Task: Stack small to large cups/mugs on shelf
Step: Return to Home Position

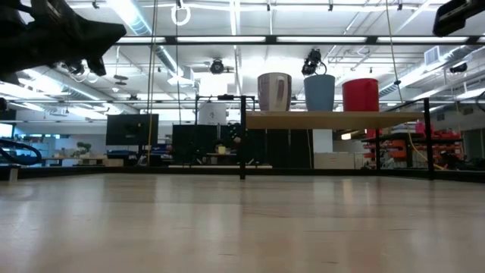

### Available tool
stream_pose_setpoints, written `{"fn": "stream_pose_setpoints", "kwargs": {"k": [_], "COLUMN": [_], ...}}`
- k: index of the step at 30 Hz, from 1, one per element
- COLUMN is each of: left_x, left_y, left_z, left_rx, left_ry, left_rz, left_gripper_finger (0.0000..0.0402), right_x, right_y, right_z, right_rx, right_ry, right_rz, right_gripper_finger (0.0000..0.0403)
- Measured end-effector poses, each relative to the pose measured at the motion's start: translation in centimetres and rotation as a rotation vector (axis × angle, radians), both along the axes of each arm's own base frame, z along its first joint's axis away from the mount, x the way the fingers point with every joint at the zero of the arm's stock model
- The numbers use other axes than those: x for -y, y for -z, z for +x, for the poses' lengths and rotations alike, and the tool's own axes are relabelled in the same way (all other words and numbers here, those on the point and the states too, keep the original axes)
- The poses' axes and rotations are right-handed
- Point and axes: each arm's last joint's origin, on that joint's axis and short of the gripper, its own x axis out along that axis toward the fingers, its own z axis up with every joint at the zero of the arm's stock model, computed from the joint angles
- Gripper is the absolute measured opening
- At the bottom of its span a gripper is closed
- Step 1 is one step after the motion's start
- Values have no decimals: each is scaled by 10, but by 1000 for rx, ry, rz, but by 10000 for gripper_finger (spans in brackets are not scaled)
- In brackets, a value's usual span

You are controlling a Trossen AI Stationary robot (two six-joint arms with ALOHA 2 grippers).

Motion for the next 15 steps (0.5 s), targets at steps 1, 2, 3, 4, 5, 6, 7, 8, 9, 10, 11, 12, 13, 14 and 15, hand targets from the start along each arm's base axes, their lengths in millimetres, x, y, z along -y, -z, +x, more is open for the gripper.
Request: {"fn": "stream_pose_setpoints", "kwargs": {"k": [1, 2, 3, 4, 5, 6, 7, 8, 9, 10, 11, 12, 13, 14, 15], "left_x": [0, -1, -1, -1, -1, -1, -1, -1, -1, -1, -1, -1, -1, -1, -2], "left_y": [1, 1, 1, 1, 1, 1, 1, 1, 1, 1, 1, 1, 1, 1, 1], "left_z": [0, 0, 0, 0, 0, 0, 0, 0, 0, 0, 0, 0, 0, 0, 0], "left_rx": [-4, -5, -5, -4, -5, -5, -5, -5, -6, -6, -5, -5, -4, -4, -5], "left_ry": [-8, -15, -20, -23, -24, -24, -24, -24, -24, -25, -27, -31, -36, -44, -53], "left_rz": [-4, -8, -11, -12, -12, -13, -13, -13, -13, -13, -13, -14, -15, -11, -4], "left_gripper_finger": [40, 39, 38, 36, 35, 34, 32, 31, 30, 30, 30, 31, 32, 34, 35], "right_x": [2, 4, 6, 8, 10, 13, 16, 18, 21, 24, 26, 29, 31, 34, 36], "right_y": [0, 0, 0, 1, 1, 1, 1, 1, 1, 1, 1, 1, 2, 1, 1], "right_z": [1, 3, 5, 6, 8, 9, 11, 12, 13, 14, 15, 16, 17, 18, 19], "right_rx": [2, 2, 0, -1, -3, -3, -2, -1, -2, -2, -4, -7, -8, -8, -8], "right_ry": [31, 65, 96, 130, 163, 197, 233, 267, 301, 338, 372, 405, 438, 469, 500], "right_rz": [-7, -12, -15, -18, -20, -23, -29, -31, -32, -38, -46, -49, -49, -52, -57], "right_gripper_finger": [11, 11, 11, 11, 11, 11, 11, 11, 11, 11, 11, 11, 11, 11, 11]}}
